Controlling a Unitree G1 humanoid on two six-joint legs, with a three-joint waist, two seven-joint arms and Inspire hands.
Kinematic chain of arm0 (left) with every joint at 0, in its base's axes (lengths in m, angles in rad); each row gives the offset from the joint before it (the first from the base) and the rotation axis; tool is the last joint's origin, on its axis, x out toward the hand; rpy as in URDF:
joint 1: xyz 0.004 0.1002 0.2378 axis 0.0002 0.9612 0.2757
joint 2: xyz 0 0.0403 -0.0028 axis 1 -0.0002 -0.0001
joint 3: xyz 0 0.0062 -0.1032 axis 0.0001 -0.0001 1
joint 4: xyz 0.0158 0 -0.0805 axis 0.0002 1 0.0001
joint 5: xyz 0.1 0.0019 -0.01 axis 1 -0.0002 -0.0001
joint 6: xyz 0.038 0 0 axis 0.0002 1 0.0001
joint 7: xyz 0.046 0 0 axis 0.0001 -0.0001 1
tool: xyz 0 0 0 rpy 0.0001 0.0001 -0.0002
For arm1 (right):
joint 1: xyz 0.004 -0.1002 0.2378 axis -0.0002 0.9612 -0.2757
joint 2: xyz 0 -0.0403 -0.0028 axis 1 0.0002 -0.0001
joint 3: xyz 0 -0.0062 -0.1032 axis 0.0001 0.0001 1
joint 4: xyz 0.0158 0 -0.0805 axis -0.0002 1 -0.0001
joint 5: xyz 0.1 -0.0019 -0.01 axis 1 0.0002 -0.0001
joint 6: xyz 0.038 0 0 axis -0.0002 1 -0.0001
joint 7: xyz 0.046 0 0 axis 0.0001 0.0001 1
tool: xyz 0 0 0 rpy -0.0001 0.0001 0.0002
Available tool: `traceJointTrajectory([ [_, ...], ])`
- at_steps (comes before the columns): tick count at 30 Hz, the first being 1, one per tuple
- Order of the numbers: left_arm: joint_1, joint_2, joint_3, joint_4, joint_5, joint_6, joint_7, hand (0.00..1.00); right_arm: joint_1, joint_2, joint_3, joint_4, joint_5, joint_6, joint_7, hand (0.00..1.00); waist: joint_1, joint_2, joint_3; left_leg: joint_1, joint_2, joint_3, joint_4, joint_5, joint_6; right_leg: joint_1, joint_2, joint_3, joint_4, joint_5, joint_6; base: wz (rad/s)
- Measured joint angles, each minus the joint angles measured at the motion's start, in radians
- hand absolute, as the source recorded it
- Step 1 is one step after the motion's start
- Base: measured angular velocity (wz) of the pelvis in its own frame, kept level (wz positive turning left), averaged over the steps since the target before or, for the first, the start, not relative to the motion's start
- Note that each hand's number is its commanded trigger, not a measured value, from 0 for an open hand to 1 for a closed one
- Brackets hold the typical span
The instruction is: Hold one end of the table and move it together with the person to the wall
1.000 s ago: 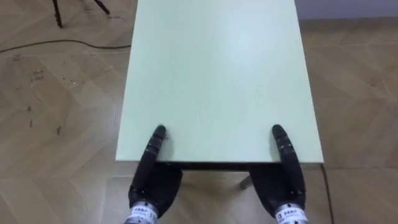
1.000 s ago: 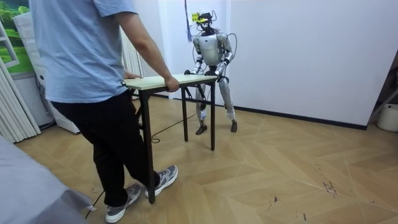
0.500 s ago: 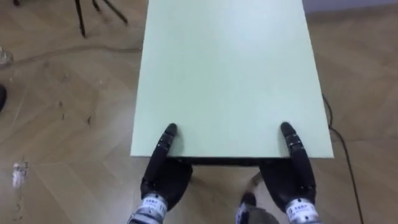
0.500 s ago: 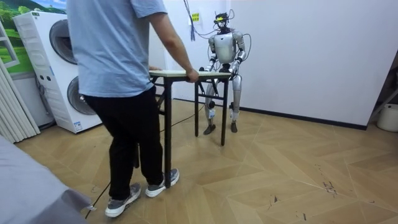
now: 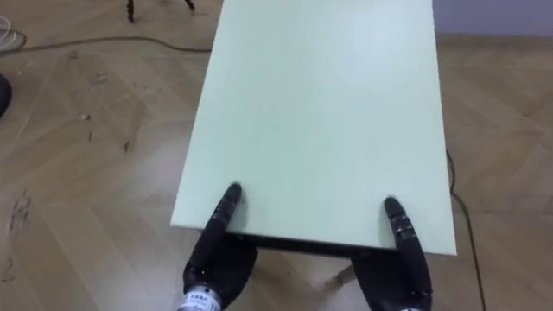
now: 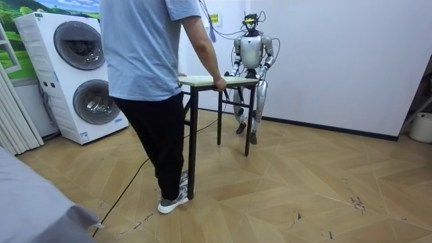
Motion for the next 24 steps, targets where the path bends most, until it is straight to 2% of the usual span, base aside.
traceJointTrajectory([
  [1, -0.002, 0.012, -0.010, -0.027, -0.004, -0.001, 0.003, 1.00, -0.002, -0.005, -0.014, -0.009, 0.000, 0.006, 0.010, 1.00, -0.013, 0.001, -0.0010, -0.043, -0.004, 0.047, -0.033, 0.049, 0.085, -0.019, 0.002, -0.016, 0.039, -0.050, 0.011, 0.22],
  [2, -0.012, 0.045, -0.018, -0.057, -0.006, 0.000, 0.005, 1.00, 0.003, 0.014, -0.023, -0.022, -0.001, 0.001, 0.019, 1.00, -0.019, -0.037, -0.0030, -0.059, -0.024, 0.087, -0.029, 0.052, 0.102, -0.023, -0.010, -0.006, 0.095, -0.104, 0.004, 0.22],
  [3, -0.016, 0.049, -0.016, -0.062, -0.006, 0.000, 0.008, 1.00, 0.001, 0.012, -0.025, -0.027, 0.000, 0.009, 0.017, 1.00, -0.015, -0.041, -0.0026, -0.067, -0.026, 0.094, -0.026, 0.055, 0.108, -0.019, -0.001, -0.005, 0.087, -0.122, -0.001, 0.00],
  [4, -0.017, 0.047, -0.008, -0.063, -0.005, 0.005, 0.009, 1.00, -0.008, 0.010, -0.026, -0.027, -0.001, 0.015, 0.014, 1.00, -0.002, -0.037, -0.0016, -0.078, -0.023, 0.096, -0.023, 0.060, 0.115, 0.007, 0.023, -0.007, 0.022, -0.139, -0.010, -0.51],
  [5, -0.014, 0.045, 0.008, -0.063, -0.005, 0.018, 0.009, 1.00, -0.011, 0.008, -0.023, -0.027, -0.002, 0.016, 0.010, 1.00, 0.028, -0.037, -0.0014, -0.083, -0.022, 0.097, -0.017, 0.064, 0.114, 0.035, 0.040, -0.016, -0.063, -0.167, -0.026, -0.66],
  [6, -0.009, 0.042, 0.013, -0.063, -0.005, 0.024, 0.009, 1.00, -0.013, 0.006, -0.021, -0.026, -0.004, 0.016, 0.006, 1.00, 0.042, -0.035, -0.0010, -0.085, -0.021, 0.094, -0.011, 0.067, 0.111, 0.051, 0.044, -0.013, -0.105, -0.178, -0.037, -0.80],
  [7, 0.004, 0.039, 0.022, -0.062, -0.006, 0.029, 0.009, 1.00, -0.018, 0.000, -0.017, -0.023, -0.008, 0.018, -0.004, 1.00, 0.060, -0.029, 0.0000, -0.086, -0.016, 0.080, 0.001, 0.076, 0.102, 0.076, 0.046, -0.009, -0.157, -0.184, -0.039, -0.63],
  [8, 0.010, 0.038, 0.027, -0.057, -0.006, 0.037, 0.010, 1.00, -0.024, 0.001, -0.017, -0.006, -0.009, 0.024, -0.004, 1.00, 0.067, -0.013, 0.0018, -0.087, -0.004, 0.058, 0.004, 0.093, 0.094, 0.079, 0.065, -0.010, -0.169, -0.172, -0.041, -0.40],
  [9, 0.010, 0.039, 0.027, -0.056, -0.006, 0.044, 0.014, 1.00, -0.022, 0.004, -0.017, 0.001, -0.009, 0.025, -0.004, 1.00, 0.066, -0.008, 0.0014, -0.087, -0.002, 0.043, -0.002, 0.106, 0.089, 0.078, 0.076, -0.013, -0.170, -0.166, -0.048, 0.06],
  [10, 0.008, 0.044, 0.027, -0.056, -0.005, 0.050, 0.021, 1.00, -0.014, 0.009, -0.022, 0.003, -0.007, 0.024, -0.004, 1.00, 0.065, -0.007, 0.0015, -0.087, 0.004, 0.032, -0.023, 0.143, 0.079, 0.071, 0.093, -0.017, -0.170, -0.155, -0.062, 0.28],
  [11, 0.003, 0.049, 0.024, -0.057, -0.005, 0.054, 0.029, 1.00, -0.010, 0.011, -0.021, 0.003, -0.004, 0.021, -0.004, 1.00, 0.067, -0.004, 0.0020, -0.087, 0.006, 0.007, -0.060, 0.191, 0.049, 0.060, 0.115, -0.013, -0.176, -0.137, -0.080, 0.33],
  [12, -0.002, 0.053, 0.022, -0.056, -0.006, 0.058, 0.038, 1.00, -0.009, 0.011, -0.021, 0.005, -0.001, 0.019, -0.004, 1.00, 0.067, -0.004, 0.0020, -0.087, 0.003, -0.009, -0.088, 0.226, 0.011, 0.056, 0.125, -0.014, -0.188, -0.122, -0.089, 0.36],
  [13, -0.016, 0.053, 0.020, -0.054, -0.005, 0.064, 0.048, 1.00, -0.008, 0.012, -0.023, 0.007, 0.000, 0.011, -0.004, 1.00, 0.071, -0.006, 0.0013, -0.079, -0.013, -0.044, -0.173, 0.314, -0.117, 0.041, 0.136, -0.015, -0.223, -0.079, -0.108, 0.22],
  [14, -0.020, 0.047, 0.024, -0.055, -0.005, 0.065, 0.049, 1.00, -0.014, 0.010, -0.026, 0.003, 0.000, 0.013, -0.004, 1.00, 0.067, -0.010, 0.0036, -0.077, -0.001, -0.064, -0.194, 0.343, -0.197, 0.025, 0.127, -0.042, -0.265, -0.036, -0.125, -0.07],
  [15, -0.013, 0.041, 0.031, -0.054, -0.005, 0.065, 0.049, 1.00, -0.020, 0.009, -0.023, 0.007, 0.000, 0.015, -0.005, 1.00, 0.078, -0.004, 0.0069, -0.079, 0.027, -0.070, -0.128, 0.284, -0.180, 0.023, 0.131, -0.063, -0.276, -0.018, -0.129, -0.60],
  [16, 0.014, 0.035, 0.047, -0.054, -0.008, 0.068, 0.044, 1.00, -0.031, 0.004, -0.006, 0.023, -0.001, 0.015, -0.010, 1.00, 0.091, 0.014, 0.0057, -0.073, 0.091, -0.075, 0.059, 0.144, -0.126, 0.025, 0.151, -0.112, -0.287, 0.016, -0.145, -0.77],
  [17, 0.034, 0.035, 0.058, -0.055, -0.011, 0.069, 0.038, 1.00, -0.038, -0.003, 0.016, 0.029, -0.004, 0.009, -0.013, 1.00, 0.091, 0.023, 0.0071, -0.055, 0.145, -0.083, 0.216, 0.041, -0.128, 0.031, 0.163, -0.168, -0.293, 0.028, -0.158, -0.62],
  [18, 0.040, 0.036, 0.064, -0.055, -0.011, 0.071, 0.035, 1.00, -0.039, -0.005, 0.022, 0.029, -0.003, 0.009, -0.016, 1.00, 0.087, 0.024, 0.0073, -0.042, 0.169, -0.090, 0.275, 0.008, -0.132, 0.027, 0.167, -0.195, -0.291, 0.031, -0.162, -0.18],
  [19, 0.041, 0.038, 0.068, -0.056, -0.013, 0.072, 0.032, 1.00, -0.040, -0.001, 0.025, 0.029, -0.003, 0.009, -0.019, 1.00, 0.069, 0.024, 0.0073, -0.005, 0.205, -0.131, 0.367, -0.032, -0.138, 0.016, 0.171, -0.251, -0.289, 0.037, -0.173, 0.29],
  [20, 0.039, 0.037, 0.067, -0.057, -0.012, 0.073, 0.032, 1.00, -0.042, 0.003, 0.023, 0.029, -0.004, 0.006, -0.019, 1.00, 0.043, 0.026, 0.0072, 0.050, 0.247, -0.159, 0.404, -0.046, -0.151, 0.002, 0.174, -0.290, -0.284, 0.040, -0.178, 0.50],
  [21, 0.037, 0.036, 0.067, -0.057, -0.010, 0.076, 0.032, 1.00, -0.042, 0.004, 0.022, 0.027, -0.005, 0.004, -0.019, 1.00, 0.027, 0.030, 0.0084, 0.085, 0.274, -0.164, 0.405, -0.046, -0.155, -0.006, 0.174, -0.306, -0.279, 0.041, -0.178, 0.66],
  [22, 0.030, 0.027, 0.067, -0.057, -0.006, 0.081, 0.033, 1.00, -0.042, 0.003, 0.018, 0.020, -0.005, -0.002, -0.019, 1.00, 0.006, 0.041, 0.0102, 0.160, 0.331, -0.165, 0.385, -0.041, -0.164, -0.033, 0.171, -0.328, -0.254, 0.041, -0.180, 0.47],
  [23, 0.020, 0.022, 0.067, -0.058, -0.003, 0.087, 0.033, 1.00, -0.041, -0.001, 0.014, 0.010, -0.005, -0.011, -0.019, 1.00, -0.002, 0.058, 0.0100, 0.242, 0.374, -0.165, 0.329, -0.021, -0.196, -0.068, 0.169, -0.336, -0.223, 0.041, -0.180, 0.30],
  [24, 0.012, 0.020, 0.067, -0.058, -0.001, 0.092, 0.033, 1.00, -0.041, -0.005, 0.012, 0.003, -0.005, -0.015, -0.018, 1.00, -0.002, 0.069, 0.0113, 0.283, 0.385, -0.168, 0.285, -0.003, -0.212, -0.087, 0.166, -0.337, -0.203, 0.041, -0.180, 0.15],
])
